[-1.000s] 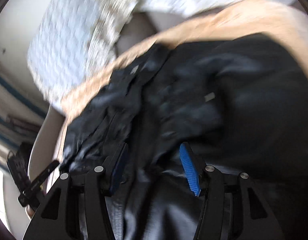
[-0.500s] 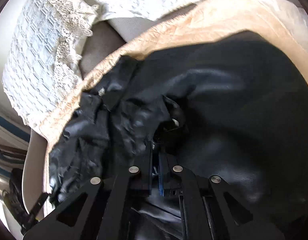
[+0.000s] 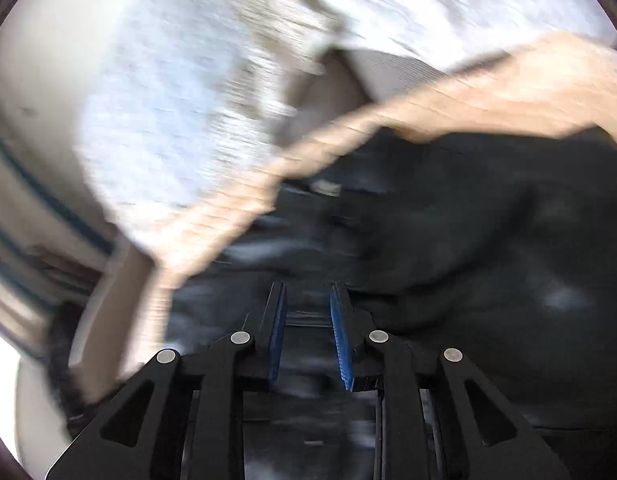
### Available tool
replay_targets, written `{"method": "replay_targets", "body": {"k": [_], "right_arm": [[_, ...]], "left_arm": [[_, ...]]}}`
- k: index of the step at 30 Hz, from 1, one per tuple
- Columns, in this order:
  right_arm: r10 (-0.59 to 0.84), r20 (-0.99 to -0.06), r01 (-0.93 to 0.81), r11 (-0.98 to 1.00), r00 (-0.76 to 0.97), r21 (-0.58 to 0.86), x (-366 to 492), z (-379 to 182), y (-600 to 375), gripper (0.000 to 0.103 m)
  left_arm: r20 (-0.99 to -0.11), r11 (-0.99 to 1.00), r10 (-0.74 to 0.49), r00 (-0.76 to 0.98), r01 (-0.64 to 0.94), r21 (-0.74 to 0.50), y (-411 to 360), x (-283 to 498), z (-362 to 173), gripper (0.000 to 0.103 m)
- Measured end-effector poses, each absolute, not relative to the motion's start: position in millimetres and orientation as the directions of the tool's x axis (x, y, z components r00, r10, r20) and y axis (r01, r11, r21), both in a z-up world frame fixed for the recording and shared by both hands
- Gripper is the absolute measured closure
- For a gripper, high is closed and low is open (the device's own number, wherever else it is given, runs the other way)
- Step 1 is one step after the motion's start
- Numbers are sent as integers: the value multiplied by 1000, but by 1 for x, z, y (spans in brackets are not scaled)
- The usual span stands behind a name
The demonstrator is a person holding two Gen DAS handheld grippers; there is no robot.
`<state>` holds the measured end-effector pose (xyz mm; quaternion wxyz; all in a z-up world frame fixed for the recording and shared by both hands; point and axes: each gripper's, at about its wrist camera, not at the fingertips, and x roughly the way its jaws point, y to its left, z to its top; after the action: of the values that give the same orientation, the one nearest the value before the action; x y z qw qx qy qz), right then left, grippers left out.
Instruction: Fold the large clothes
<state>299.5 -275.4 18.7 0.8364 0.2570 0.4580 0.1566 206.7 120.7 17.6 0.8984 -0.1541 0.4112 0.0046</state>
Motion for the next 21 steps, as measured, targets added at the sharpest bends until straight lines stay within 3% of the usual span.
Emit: {"method": "replay_targets", "body": {"k": [5,9,13,17,21], "right_arm": [[483,-800,-80,869,355,489,310,-30,-237,78],[518,-751,-122,847,409,517,291,-5,-246,77],[464,-732,-149,878,499,455,257,29,-286,77],[296,-759,-18,936,580,351,231,32,-350,77],[192,-803,180,920,565,347,203,6,-422,77]], "left_arm": [[-786,977,-69,614,-119,-178,108,219,4,45],[-784,985,-32,621,-111,-128,102,218,4,45],[-749,987,-22,662,-104,-122,104,205,15,45],[-760,988,28,649,-134,-79,108,210,11,45],[-801,989,26,598,-131,-66,107,221,-8,44]]}}
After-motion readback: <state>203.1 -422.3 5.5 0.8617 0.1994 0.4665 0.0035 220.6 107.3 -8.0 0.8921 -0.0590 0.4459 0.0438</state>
